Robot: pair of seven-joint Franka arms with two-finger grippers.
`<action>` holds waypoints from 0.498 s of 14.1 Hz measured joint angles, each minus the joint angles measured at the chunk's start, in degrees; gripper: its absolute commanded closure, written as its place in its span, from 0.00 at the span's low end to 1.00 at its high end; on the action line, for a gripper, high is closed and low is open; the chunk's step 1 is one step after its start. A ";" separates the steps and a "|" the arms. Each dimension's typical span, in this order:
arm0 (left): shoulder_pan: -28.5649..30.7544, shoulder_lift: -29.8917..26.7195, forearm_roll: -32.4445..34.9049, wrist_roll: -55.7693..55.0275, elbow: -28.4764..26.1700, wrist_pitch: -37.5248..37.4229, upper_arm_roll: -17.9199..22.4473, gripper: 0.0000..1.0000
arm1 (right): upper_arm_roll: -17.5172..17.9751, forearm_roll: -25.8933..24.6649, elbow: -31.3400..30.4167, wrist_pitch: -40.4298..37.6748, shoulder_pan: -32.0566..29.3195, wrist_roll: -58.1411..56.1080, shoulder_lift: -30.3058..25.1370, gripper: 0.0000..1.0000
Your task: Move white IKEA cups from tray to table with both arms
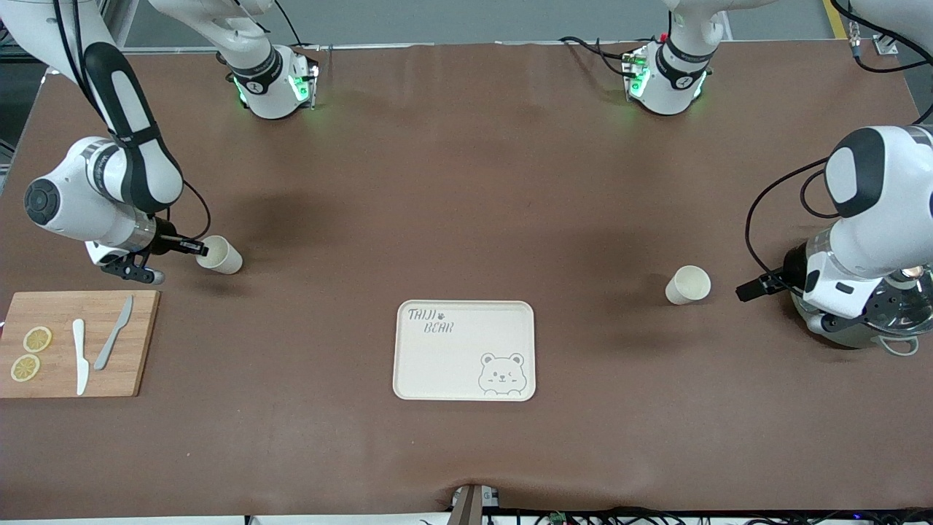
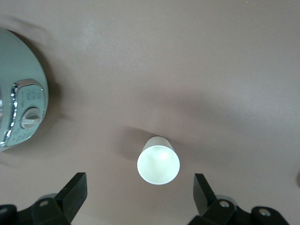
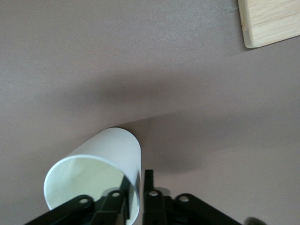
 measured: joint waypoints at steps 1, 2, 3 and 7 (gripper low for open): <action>0.00 -0.02 0.00 0.00 1.67 -2.27 0.01 0.00 | 0.04 0.00 0.63 -1.19 0.00 0.00 -0.02 0.00; 0.02 -0.06 0.00 0.00 3.76 -4.74 0.02 0.00 | 0.11 0.00 2.09 -3.51 0.01 0.01 -0.06 0.00; 0.03 -0.12 0.27 0.00 6.00 -7.22 0.02 0.00 | 0.16 0.00 4.34 -6.63 0.01 0.01 -0.12 0.00; -0.10 -0.37 3.24 0.00 12.26 -13.55 -0.44 0.00 | 0.13 0.00 18.03 -18.07 -0.09 0.10 -0.20 0.00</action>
